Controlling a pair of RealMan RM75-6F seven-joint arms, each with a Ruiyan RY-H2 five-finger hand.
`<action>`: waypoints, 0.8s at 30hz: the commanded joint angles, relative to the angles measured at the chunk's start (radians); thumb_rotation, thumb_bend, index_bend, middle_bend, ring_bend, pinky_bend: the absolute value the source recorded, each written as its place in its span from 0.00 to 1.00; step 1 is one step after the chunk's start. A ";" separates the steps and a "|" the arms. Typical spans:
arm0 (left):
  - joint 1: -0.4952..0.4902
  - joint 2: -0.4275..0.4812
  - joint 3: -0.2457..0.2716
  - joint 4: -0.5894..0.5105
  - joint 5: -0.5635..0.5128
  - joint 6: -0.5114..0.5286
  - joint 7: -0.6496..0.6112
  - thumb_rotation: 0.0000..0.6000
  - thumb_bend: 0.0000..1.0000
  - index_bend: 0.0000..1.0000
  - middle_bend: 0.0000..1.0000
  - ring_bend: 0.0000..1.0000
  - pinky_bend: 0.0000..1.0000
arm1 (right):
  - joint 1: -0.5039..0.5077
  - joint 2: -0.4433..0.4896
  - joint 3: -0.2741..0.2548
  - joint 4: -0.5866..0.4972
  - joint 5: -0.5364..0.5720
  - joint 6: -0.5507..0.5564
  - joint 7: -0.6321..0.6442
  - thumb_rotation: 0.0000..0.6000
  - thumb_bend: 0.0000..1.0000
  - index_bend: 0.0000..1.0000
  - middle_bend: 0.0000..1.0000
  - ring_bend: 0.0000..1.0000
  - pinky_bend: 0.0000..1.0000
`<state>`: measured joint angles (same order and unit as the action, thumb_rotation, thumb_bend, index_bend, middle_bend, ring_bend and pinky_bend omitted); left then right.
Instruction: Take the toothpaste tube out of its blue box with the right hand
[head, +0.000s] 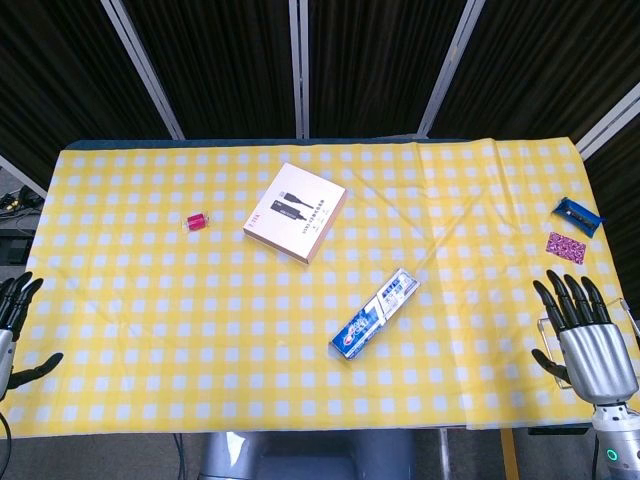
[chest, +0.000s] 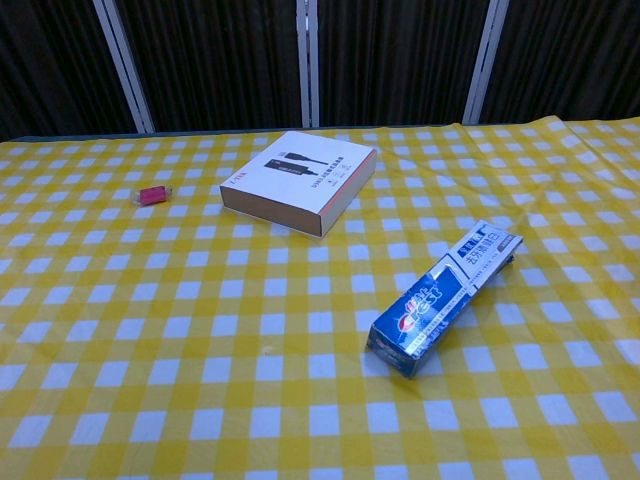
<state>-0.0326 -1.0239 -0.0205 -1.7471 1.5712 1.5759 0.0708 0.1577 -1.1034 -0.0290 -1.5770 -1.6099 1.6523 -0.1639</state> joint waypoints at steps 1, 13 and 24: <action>0.001 0.000 0.001 0.000 0.002 0.002 -0.001 1.00 0.00 0.00 0.00 0.00 0.00 | -0.005 -0.002 0.005 0.000 0.002 -0.010 0.011 1.00 0.00 0.00 0.00 0.00 0.00; -0.011 -0.013 -0.002 0.002 -0.009 -0.026 0.022 1.00 0.00 0.00 0.00 0.00 0.00 | 0.171 -0.013 -0.008 0.082 -0.149 -0.260 0.122 1.00 0.00 0.00 0.00 0.00 0.00; -0.035 -0.047 -0.029 0.025 -0.085 -0.074 0.064 1.00 0.00 0.00 0.00 0.00 0.00 | 0.465 -0.111 -0.035 0.219 -0.317 -0.604 0.176 1.00 0.00 0.00 0.00 0.00 0.00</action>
<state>-0.0636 -1.0666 -0.0465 -1.7262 1.4925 1.5081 0.1315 0.5829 -1.1813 -0.0584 -1.3915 -1.8978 1.0908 0.0049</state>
